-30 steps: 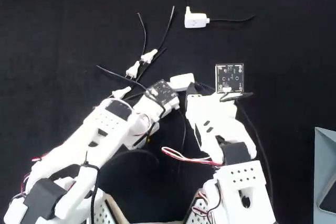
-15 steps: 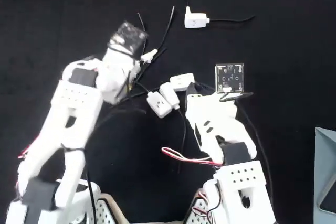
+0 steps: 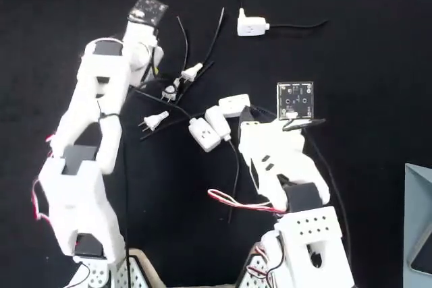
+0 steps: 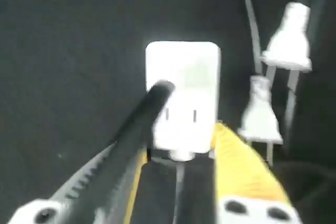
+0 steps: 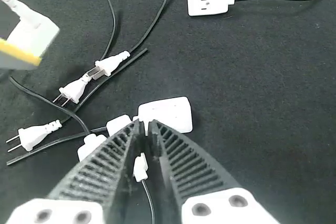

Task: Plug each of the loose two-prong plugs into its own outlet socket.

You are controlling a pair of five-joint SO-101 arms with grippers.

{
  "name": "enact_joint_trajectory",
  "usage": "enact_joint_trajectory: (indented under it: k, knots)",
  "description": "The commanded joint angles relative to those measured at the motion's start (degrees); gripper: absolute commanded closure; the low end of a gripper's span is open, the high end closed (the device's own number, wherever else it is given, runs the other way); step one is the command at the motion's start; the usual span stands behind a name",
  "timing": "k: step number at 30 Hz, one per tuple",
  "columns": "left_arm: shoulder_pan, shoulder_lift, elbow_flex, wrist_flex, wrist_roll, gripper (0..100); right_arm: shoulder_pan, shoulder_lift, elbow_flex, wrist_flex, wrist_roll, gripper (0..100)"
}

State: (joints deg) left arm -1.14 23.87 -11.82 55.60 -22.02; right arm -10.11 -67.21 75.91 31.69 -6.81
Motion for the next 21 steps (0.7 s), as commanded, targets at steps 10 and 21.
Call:
enact_joint_trajectory:
  k: [10, 21]
  knots:
    - [-3.91, 15.38, -33.27, 12.22, 5.01, 73, 0.26, -1.01, -0.4, -1.05, -0.18, 98.5]
    - [-1.8, 15.91, -48.4, 33.32, 5.01, 73, 0.26, -1.01, -0.4, -0.97, -0.18, 98.5]
